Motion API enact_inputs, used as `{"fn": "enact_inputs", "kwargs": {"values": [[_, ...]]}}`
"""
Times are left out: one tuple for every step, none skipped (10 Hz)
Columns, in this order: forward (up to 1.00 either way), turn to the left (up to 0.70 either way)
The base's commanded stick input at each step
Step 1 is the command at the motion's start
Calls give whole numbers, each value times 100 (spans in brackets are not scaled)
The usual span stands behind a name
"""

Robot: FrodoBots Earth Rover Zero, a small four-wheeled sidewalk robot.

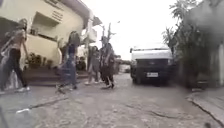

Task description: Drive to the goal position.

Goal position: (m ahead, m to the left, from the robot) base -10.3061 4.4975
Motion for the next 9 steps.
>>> {"fn": "enact_inputs", "kwargs": {"values": [[6, 0], [6, 0], [6, 0], [6, 0], [4, 0], [0, 0], [0, 0], [0, 0], [0, 0]]}}
